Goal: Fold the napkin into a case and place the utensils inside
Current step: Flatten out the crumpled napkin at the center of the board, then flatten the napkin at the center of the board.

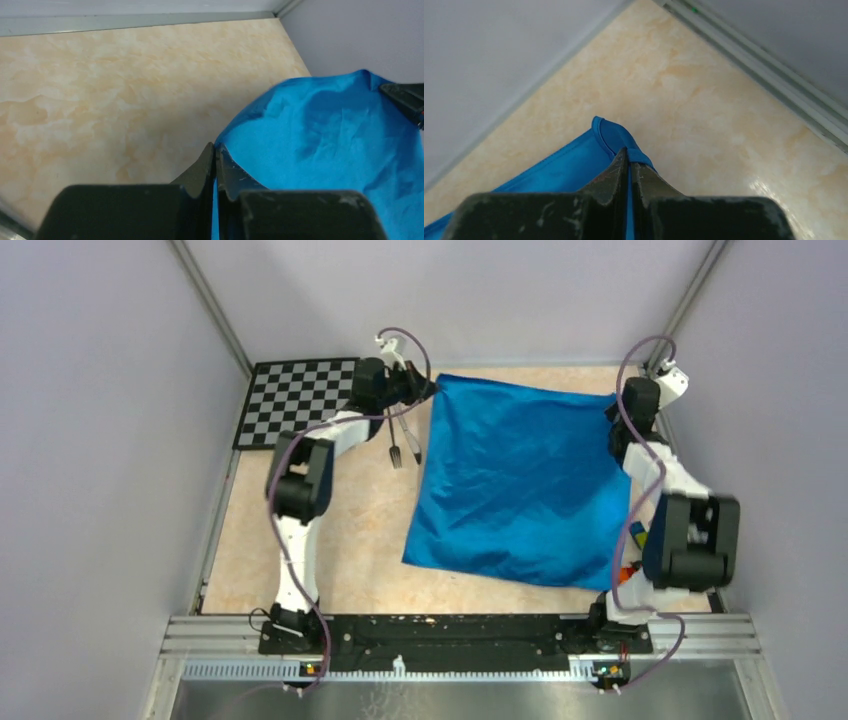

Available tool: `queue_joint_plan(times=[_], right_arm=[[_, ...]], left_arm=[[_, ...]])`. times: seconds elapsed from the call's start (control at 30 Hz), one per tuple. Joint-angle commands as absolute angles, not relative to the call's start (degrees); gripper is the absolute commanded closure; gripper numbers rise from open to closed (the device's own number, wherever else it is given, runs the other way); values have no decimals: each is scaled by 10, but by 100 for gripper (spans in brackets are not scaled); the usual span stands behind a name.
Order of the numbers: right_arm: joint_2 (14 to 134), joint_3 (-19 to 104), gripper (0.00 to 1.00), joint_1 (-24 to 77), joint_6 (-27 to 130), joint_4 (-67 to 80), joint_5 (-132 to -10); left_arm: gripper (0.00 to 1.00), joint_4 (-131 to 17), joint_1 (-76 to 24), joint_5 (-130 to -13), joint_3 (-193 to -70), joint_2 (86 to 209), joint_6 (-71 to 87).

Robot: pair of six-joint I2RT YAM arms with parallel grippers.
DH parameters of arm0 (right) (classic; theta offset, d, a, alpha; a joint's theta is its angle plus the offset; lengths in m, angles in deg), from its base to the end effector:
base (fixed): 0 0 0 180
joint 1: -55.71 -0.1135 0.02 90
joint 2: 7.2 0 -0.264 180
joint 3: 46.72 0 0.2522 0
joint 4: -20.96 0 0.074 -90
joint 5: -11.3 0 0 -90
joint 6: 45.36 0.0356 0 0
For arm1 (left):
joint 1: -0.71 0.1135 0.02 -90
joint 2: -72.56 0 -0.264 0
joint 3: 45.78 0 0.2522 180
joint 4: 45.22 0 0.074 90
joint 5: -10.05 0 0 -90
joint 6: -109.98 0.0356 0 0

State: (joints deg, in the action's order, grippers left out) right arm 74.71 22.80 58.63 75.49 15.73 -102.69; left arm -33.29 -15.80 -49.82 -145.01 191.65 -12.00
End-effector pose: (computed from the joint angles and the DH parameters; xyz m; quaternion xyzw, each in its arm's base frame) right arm 0.3295 -0.0313 0.2885 0.3467 0.7198 -0.0234 0.6010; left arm 0.4641 -0.1562 0.2441 0.0711 0.7447 -0.4391 0.4975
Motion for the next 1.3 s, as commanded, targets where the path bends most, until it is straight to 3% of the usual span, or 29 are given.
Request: queue_joint_plan(times=[0.0, 0.07, 0.13, 0.2, 0.27, 0.33, 0.53, 0.8, 0.9, 1.1, 1.27], right_arm=[[958, 417, 94, 638, 700, 171, -868], [1052, 549, 64, 639, 675, 49, -850], [1106, 638, 42, 638, 664, -41, -830], [1135, 721, 35, 633, 656, -140, -830], [1149, 785, 34, 617, 636, -235, -848], [1116, 750, 33, 589, 625, -268, -878], [946, 453, 27, 524, 687, -90, -737], [906, 326, 27, 418, 687, -36, -647], [908, 295, 29, 416, 702, -11, -632], [922, 293, 42, 416, 703, -17, -604], [921, 298, 43, 417, 698, -37, -650]], left_arm=[[82, -375, -163, -514, -1681, 2082, -126], [69, -469, -165, -534, -1776, 2134, -93], [46, -557, -167, -569, -1832, 2149, -54], [37, -623, -167, -598, -1835, 2127, -18], [33, -671, -167, -616, -1815, 2086, 8], [28, -690, -168, -614, -1741, 2021, 14], [22, -667, -207, -538, -1469, 1825, -15], [15, -614, -291, -495, -1249, 1712, -39], [18, -598, -308, -493, -1227, 1723, -32], [33, -570, -317, -501, -1252, 1786, -47], [44, -620, -325, -524, -1300, 1855, -49]])
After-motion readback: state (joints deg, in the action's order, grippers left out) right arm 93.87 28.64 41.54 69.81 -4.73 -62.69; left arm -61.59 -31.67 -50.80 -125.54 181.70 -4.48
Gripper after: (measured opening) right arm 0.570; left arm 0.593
